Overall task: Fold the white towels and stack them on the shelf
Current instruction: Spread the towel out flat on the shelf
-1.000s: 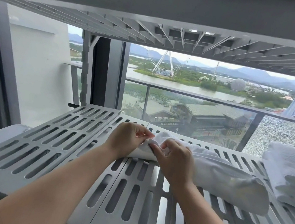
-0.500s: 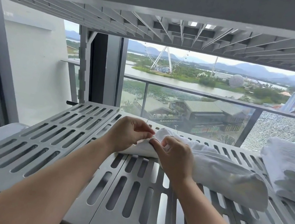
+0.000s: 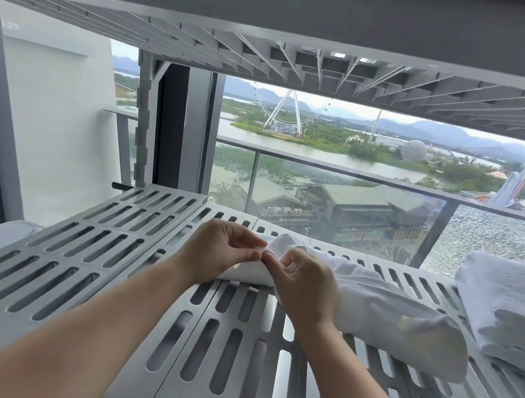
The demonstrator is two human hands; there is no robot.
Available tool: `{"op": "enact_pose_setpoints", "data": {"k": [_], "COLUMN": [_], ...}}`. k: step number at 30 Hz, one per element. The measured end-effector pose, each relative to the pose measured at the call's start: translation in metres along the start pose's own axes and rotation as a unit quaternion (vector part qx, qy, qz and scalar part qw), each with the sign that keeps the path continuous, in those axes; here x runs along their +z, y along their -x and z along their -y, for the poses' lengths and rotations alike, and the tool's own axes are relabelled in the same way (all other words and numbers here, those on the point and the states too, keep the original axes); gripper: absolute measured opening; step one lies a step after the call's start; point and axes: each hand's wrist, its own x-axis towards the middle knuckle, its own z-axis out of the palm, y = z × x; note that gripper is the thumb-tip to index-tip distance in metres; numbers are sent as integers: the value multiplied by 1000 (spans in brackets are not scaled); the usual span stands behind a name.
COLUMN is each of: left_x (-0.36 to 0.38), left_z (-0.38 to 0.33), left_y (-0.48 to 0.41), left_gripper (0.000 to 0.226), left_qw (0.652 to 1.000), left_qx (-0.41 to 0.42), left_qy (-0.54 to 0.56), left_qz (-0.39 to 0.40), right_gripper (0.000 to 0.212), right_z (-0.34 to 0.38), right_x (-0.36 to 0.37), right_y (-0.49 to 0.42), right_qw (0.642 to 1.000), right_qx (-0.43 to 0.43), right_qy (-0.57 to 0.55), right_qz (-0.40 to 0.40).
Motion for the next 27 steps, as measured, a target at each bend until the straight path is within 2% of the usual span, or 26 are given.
{"op": "enact_pose_setpoints", "data": {"k": [4,7,8,11,14,18,22,27], "left_x": [0,-3,-5,-7,-8,-8,-3,5], "left_z": [1,3,4,8,13,15,12,-3], "left_y": [-5,-9,-10,-10,-11,-15,-13,-6], "left_gripper": [19,17,16,16,14,10,26,21], "left_qw": [997,990,986,974,964,957,905,871], "left_qx": [-3,1,3,4,-7,-43,-4,-22], "left_qy": [-78,-133,-154,-222,-263,-288,-424,-489], "left_qz": [-12,-49,-55,-40,-35,-13,-24,-31], "right_gripper": [49,27,27,46,47,34,21,9], "right_z": [-1,-5,-7,-15,-21,-22,-25,-27], "right_x": [-2,-9,-13,-27,-36,-41,-56,-80], "right_y": [0,-2,-3,-5,-4,1,9,21], "right_qw": [1000,997,996,988,986,993,997,990], "right_qx": [-16,-14,0,30,72,86,52,52], "right_qy": [-8,-54,-77,-134,-131,-76,41,117], "right_qz": [17,45,54,71,70,38,-49,-57]}}
